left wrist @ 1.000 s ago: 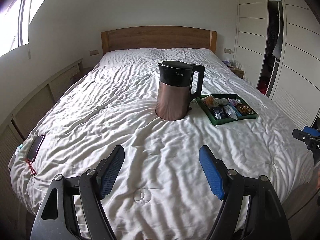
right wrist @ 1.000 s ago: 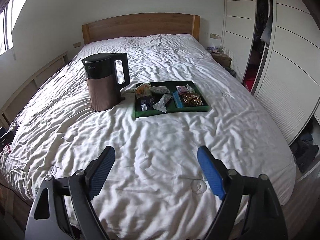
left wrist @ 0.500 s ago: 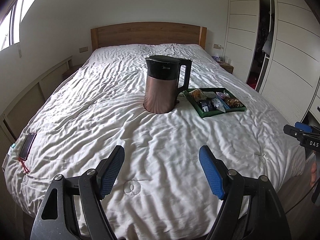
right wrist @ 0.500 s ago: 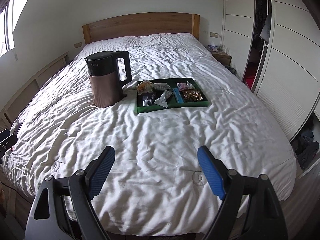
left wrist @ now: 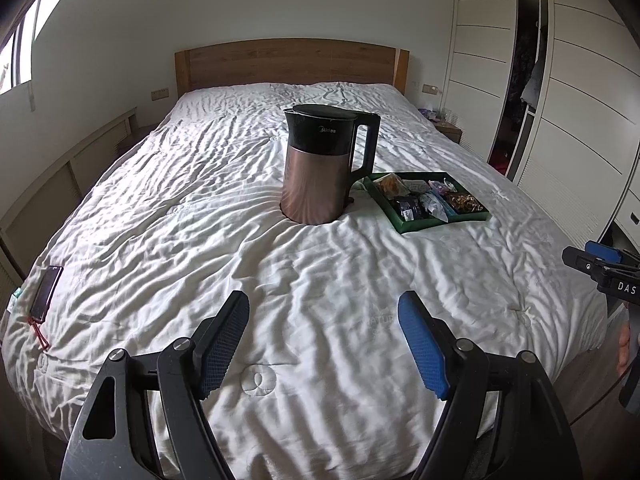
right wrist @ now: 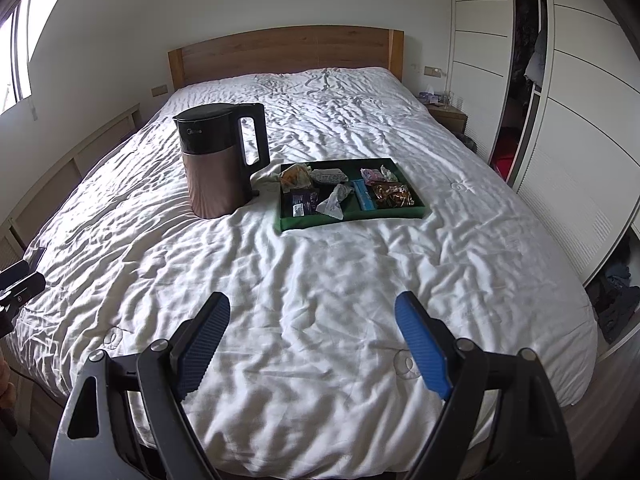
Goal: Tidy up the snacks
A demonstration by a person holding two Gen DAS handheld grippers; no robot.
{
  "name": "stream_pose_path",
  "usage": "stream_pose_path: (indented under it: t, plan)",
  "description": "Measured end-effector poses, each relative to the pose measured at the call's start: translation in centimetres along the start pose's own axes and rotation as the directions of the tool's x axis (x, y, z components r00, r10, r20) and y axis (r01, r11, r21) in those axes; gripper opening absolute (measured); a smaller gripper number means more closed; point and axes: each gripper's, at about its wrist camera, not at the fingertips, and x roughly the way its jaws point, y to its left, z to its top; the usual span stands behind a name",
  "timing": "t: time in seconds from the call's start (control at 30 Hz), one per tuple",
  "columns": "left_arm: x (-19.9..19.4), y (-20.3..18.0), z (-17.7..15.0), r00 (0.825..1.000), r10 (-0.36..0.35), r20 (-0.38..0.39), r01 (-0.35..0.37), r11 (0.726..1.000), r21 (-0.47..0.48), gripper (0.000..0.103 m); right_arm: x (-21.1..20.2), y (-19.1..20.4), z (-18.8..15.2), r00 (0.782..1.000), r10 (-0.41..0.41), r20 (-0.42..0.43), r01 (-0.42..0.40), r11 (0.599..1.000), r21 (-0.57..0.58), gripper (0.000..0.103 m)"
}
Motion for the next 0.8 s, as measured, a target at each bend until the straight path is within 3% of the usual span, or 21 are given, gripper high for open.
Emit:
stream_pose_path:
  t: [0.8]
  plan:
    - [0.22, -0.29, -0.19, 1.000, -0.017, 0.002, 0.017, 1.000, 0.011, 0.072, 0.78, 0.64, -0.29, 0.999, 0.008, -0.032, -0.009, 0.999, -0.040, 0.103]
